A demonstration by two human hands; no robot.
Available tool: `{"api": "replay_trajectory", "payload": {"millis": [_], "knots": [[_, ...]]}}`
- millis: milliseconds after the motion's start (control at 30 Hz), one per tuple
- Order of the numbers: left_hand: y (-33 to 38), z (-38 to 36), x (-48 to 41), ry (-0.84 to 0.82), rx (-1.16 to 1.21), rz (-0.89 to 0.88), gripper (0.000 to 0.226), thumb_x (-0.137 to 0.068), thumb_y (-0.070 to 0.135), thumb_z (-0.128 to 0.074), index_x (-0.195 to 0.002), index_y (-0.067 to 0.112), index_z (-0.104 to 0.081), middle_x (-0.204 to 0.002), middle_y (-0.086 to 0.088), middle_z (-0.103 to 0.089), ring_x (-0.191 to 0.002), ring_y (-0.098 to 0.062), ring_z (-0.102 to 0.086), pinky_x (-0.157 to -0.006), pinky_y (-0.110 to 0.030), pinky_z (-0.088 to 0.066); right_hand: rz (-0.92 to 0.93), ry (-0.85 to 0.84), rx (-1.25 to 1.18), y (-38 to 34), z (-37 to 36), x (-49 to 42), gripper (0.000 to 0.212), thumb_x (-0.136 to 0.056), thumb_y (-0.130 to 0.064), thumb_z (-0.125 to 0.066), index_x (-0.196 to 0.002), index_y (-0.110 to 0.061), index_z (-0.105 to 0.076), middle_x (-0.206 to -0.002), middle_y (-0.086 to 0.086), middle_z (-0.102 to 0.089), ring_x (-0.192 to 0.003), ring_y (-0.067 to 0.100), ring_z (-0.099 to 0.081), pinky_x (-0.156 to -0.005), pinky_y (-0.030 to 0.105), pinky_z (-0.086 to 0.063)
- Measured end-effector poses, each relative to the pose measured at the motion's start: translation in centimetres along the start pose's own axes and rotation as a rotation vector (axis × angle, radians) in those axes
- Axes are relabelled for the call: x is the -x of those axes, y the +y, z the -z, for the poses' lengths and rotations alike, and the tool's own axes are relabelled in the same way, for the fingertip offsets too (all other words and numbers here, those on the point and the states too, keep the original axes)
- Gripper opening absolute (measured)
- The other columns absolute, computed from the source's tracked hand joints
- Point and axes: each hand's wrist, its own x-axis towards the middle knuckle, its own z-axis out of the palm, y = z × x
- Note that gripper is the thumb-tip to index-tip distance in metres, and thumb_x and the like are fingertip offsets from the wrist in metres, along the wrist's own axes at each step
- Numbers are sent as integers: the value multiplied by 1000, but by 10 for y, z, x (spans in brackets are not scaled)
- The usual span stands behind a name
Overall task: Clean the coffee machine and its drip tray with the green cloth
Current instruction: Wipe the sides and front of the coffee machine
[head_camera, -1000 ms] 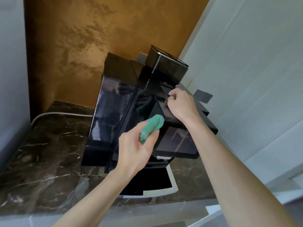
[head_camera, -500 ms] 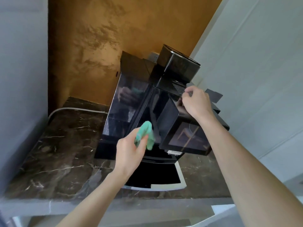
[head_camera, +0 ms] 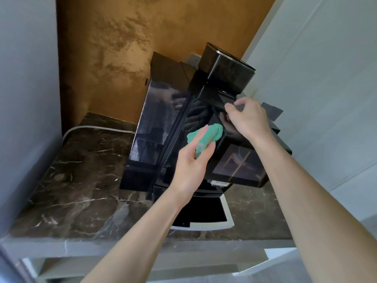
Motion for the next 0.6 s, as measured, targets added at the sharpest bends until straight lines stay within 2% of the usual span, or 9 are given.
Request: {"api": "replay_trajectory", "payload": {"millis": [67, 133, 200, 300, 367, 433, 533, 600], "knots": [[13, -1, -4, 51, -20, -45, 30, -104, 21, -61, -125, 41, -68, -131, 18, -68, -129, -2, -58, -116, -35, -45, 6, 9, -18, 1, 1, 0, 47, -96, -48, -57, -131, -17, -62, -134, 7, -63, -129, 28, -52, -101, 40, -45], [26, -2, -13, 71, -50, -73, 27, -103, 19, -62, -126, 30, -71, -122, 14, -74, -117, -2, -66, -107, -33, -53, 13, 8, -18, 2, 1, 0, 49, -95, -49, -58, -131, -17, -62, -135, 7, -62, -131, 28, -51, -100, 39, -44], [32, -1, -18, 98, -161, -115, 27, -101, 25, -65, -127, 25, -71, -113, 14, -76, -108, -2, -70, -99, -36, -58, 25, 4, -12, 0, 2, 0, 52, -94, -51, -58, -132, -16, -62, -136, 7, -61, -132, 29, -50, -99, 39, -44], [19, 1, -9, 109, -250, -113, 27, -101, 35, -64, -126, 26, -69, -106, 13, -76, -100, -3, -71, -90, -37, -60, 24, -18, -3, -1, 3, 0, 56, -95, -54, -58, -136, -15, -58, -140, 8, -59, -133, 29, -48, -102, 40, -44], [10, 7, -3, 76, -280, -107, 24, -103, 37, -61, -122, 26, -69, -96, 12, -76, -89, -5, -71, -77, -32, -60, 26, -28, 3, -1, 2, 0, 59, -96, -55, -58, -138, -14, -56, -142, 8, -57, -135, 29, -47, -104, 41, -43], [1, 16, -2, 44, -318, -80, 25, -104, 38, -59, -120, 22, -70, -86, 14, -73, -77, -3, -69, -67, -23, -53, 23, -34, 14, -2, 1, -1, 60, -96, -55, -57, -139, -14, -55, -143, 8, -56, -136, 29, -47, -104, 40, -43], [-9, 25, 6, 2, -307, -2, 26, -104, 35, -58, -120, 18, -70, -83, 16, -71, -75, -1, -67, -65, -17, -49, 9, -33, 2, -2, 1, -1, 60, -96, -56, -57, -139, -15, -53, -140, 7, -58, -134, 28, -48, -104, 40, -45], [-18, 29, 16, 16, -280, 29, 23, -104, 34, -59, -117, 20, -71, -86, 11, -73, -80, -6, -71, -67, -25, -56, -1, -30, -8, -2, 0, -1, 61, -95, -58, -57, -138, -16, -53, -137, 6, -61, -133, 28, -49, -105, 41, -46]]}}
